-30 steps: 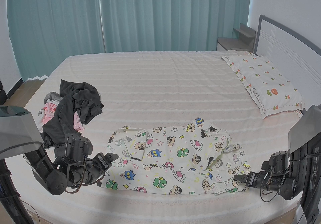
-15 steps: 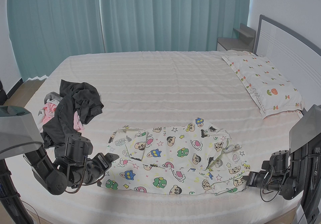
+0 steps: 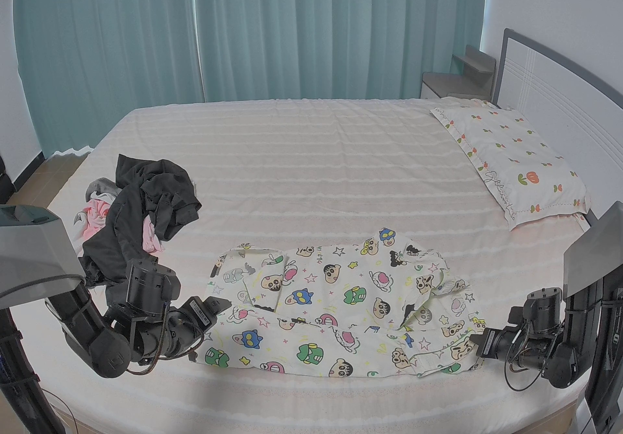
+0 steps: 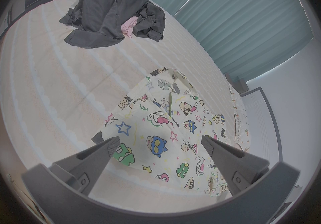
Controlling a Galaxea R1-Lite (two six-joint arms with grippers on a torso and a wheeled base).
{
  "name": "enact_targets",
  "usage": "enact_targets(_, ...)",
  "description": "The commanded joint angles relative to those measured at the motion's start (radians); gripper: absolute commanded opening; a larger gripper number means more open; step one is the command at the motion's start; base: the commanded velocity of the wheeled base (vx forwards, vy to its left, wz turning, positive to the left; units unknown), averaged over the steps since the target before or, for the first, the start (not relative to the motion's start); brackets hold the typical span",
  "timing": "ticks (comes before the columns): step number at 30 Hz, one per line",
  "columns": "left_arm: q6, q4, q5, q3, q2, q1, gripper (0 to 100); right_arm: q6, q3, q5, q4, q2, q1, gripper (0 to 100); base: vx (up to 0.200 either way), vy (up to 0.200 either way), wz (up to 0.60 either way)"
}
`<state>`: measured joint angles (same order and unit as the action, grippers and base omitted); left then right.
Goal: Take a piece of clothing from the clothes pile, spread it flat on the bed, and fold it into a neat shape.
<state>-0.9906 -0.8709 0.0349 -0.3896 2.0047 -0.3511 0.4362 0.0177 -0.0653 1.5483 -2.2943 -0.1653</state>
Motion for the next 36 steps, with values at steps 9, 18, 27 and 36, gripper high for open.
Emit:
enact_targets(9, 0.010, -0.013, -0.010, 0.014, -0.015, -0.002, 100, 0.010, -0.018, 0.001, -0.013, 0.065, 0.015, 100, 0.000, 0.000, 0.00)
enact_targets(18, 0.159, 0.112, -0.003, -0.046, -0.228, -0.051, 100, 0.035, -0.018, -0.014, -0.013, 0.081, 0.021, 100, 0.000, 0.000, 0.00)
enact_targets(27, 0.578, 0.395, -0.339, -0.101, -0.222, 0.181, 100, 0.035, -0.018, -0.021, -0.014, 0.075, 0.017, 100, 0.000, 0.000, 0.00)
enact_targets(36, 0.840, 0.335, -0.372, -0.130, 0.121, 0.221, 100, 0.035, -0.018, -0.022, -0.014, 0.072, 0.013, 100, 0.000, 0.000, 0.00)
